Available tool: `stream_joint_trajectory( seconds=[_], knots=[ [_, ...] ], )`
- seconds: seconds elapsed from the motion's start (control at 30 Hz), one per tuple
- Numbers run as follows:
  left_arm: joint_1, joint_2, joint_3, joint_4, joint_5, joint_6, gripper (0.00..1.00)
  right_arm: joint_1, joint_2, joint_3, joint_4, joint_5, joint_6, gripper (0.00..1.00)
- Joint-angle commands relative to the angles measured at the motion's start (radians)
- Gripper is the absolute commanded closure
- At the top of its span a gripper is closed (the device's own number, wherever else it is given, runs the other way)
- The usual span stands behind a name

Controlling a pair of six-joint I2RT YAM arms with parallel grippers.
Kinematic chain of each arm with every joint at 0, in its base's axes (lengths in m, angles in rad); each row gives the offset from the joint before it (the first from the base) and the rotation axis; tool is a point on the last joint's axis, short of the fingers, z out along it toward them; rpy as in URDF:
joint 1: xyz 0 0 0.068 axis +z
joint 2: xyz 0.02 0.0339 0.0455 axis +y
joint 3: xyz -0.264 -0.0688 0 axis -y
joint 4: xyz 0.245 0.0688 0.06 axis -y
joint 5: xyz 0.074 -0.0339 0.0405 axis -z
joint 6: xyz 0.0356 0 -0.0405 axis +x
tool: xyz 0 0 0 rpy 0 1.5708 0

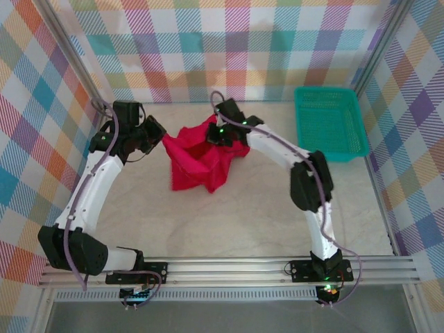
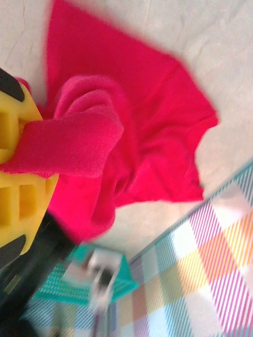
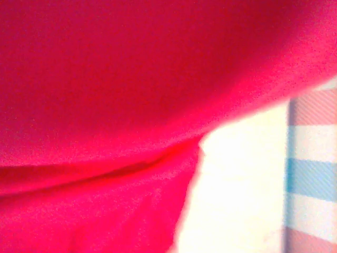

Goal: Fold the inside-out t-shirt

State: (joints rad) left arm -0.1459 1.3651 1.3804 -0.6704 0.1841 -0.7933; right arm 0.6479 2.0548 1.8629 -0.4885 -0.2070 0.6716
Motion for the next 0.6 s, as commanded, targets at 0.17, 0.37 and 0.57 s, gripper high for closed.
stream_joint_trajectory(
  seconds=[0.17,0.37,0.57],
  knots=[
    [0.063,0.066,-0.111,0.052,-0.001,0.056,1.0,-0.005,-0.241,-0.059,-0.103,-0.203,-0.144,1.0],
    [0.099,0.168,-0.239,0.07,-0.039,0.076,1.0,-0.011,-0.391,-0.202,-0.018,-0.309,-0.153,1.0],
    [0.096,0.171,-0.409,0.237,0.076,-0.008,1.0,-0.06,-0.484,-0.4,0.201,-0.318,-0.114,1.0]
  ],
)
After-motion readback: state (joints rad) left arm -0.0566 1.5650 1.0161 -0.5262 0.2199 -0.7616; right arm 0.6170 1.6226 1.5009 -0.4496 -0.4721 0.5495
